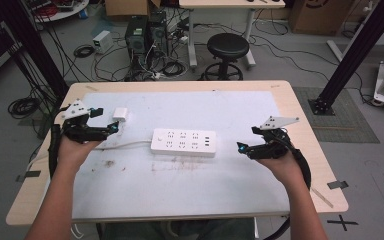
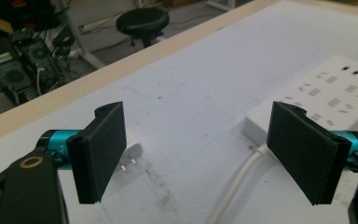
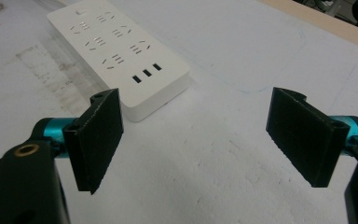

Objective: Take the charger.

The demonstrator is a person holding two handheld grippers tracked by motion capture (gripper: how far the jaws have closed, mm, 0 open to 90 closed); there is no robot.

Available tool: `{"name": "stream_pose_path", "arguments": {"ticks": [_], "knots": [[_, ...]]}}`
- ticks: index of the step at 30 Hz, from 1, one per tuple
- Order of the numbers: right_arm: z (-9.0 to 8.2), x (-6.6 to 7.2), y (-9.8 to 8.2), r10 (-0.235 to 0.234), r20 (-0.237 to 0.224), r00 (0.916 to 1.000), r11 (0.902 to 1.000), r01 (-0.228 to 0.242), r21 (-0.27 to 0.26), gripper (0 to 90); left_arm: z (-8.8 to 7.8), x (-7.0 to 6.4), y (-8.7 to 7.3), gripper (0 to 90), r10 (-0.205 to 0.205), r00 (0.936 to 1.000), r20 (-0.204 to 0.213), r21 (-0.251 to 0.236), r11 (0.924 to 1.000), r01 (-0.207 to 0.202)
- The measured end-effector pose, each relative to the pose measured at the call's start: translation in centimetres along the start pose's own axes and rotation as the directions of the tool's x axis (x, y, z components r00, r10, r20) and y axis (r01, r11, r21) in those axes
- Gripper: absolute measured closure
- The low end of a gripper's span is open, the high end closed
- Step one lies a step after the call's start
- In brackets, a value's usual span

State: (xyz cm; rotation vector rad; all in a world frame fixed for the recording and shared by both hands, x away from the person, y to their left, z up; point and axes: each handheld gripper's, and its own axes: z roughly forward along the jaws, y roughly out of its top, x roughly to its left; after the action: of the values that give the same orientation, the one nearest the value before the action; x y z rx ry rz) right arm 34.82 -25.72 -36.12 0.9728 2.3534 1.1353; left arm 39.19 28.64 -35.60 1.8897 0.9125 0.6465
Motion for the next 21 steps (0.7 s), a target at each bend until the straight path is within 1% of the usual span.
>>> {"name": "stream_pose_path", "arguments": {"ticks": [1,2,3,4,6,7,8,9,11,13,14,15,17,18,19,20,21], "knots": [[0.1,0.1,0.0,-0.001,0.0,1.0,1.0,0.001,0.004,19.4,0.8,0.5,0.2,19.9,-0.026,0.9994,-0.02,0.005,0.9996,0.027],[0.2,0.1,0.0,-0.007,0.003,1.0,0.9999,0.007,0.008,19.4,1.1,0.7,0.2,19.9,-0.037,0.999,-0.025,0.005,0.9993,0.037],[0.2,0.1,0.0,-0.007,0.003,1.0,0.9999,0.007,0.008,19.4,1.1,0.7,0.2,19.9,-0.037,0.999,-0.025,0.005,0.9993,0.037],[0.2,0.2,0.0,-0.006,0.001,1.0,0.9999,0.006,0.009,19.4,2.1,1.4,0.4,19.9,-0.07,0.9964,-0.047,0.032,0.9969,0.072],[0.3,0.3,-0.1,-0.001,0.003,1.0,0.9999,0.001,0.017,19.4,2.9,1.9,0.5,19.9,-0.096,0.9935,-0.062,0.049,0.9939,0.099],[0.3,0.3,-0.2,0.001,0.005,1.0,0.9998,-0.001,0.019,19.4,3.4,2.2,0.5,19.9,-0.101,0.9925,-0.069,0.055,0.993,0.105],[0.3,0.3,-0.2,0.001,0.005,1.0,0.9998,-0.001,0.019,19.4,3.4,2.2,0.5,20.0,-0.101,0.9925,-0.069,0.055,0.993,0.105],[0.3,0.3,-0.2,0.001,0.007,1.0,0.9998,-0.001,0.019,19.4,4.1,2.6,0.5,20.0,-0.139,0.9868,-0.084,0.047,0.9886,0.143],[0.4,0.2,-0.2,-0.001,0.011,0.9999,0.9998,0.001,0.019,19.4,4.8,3.2,0.3,21.8,-0.171,0.981,-0.092,0.041,0.9837,0.175],[0.4,0.2,-0.2,0.003,0.012,0.9999,0.9998,-0.003,0.021,19.4,4.8,3.2,0.3,22.6,-0.171,0.981,-0.092,0.041,0.9837,0.175],[0.4,0.2,-0.2,0.003,0.012,0.9999,0.9998,-0.003,0.021,19.3,6.5,4.0,0.0,22.6,-0.195,0.9727,-0.126,0.1,0.973,0.208],[0.5,0.2,-0.1,0.006,0.016,0.9999,0.9996,-0.007,0.029,19.4,6.8,4.1,0.0,22.7,-0.196,0.9716,-0.133,0.107,0.9718,0.21],[0.6,0.2,-0.1,0.006,0.016,0.9999,0.9995,-0.006,0.03,19.4,6.8,4.1,0.0,22.7,-0.196,0.9716,-0.133,0.107,0.9718,0.21],[0.6,0.2,-0.1,0.006,0.016,0.9999,0.9995,-0.006,0.03,19.4,7.8,4.5,0.1,22.7,-0.201,0.9661,-0.162,0.113,0.9688,0.221],[0.7,0.2,-0.2,0.007,0.021,0.9998,0.9994,-0.008,0.035,19.4,8.3,4.7,0.0,22.7,-0.203,0.9641,-0.172,0.139,0.9638,0.228],[0.7,0.2,-0.2,0.007,0.021,0.9998,0.9994,-0.008,0.035,19.4,8.3,4.7,0.0,22.6,-0.203,0.9641,-0.172,0.139,0.9638,0.228],[0.7,0.2,-0.2,0.008,0.021,0.9997,0.9994,-0.009,0.035,19.4,9.3,5.0,-0.1,22.6,-0.204,0.9592,-0.195,0.177,0.9546,0.239]]}}
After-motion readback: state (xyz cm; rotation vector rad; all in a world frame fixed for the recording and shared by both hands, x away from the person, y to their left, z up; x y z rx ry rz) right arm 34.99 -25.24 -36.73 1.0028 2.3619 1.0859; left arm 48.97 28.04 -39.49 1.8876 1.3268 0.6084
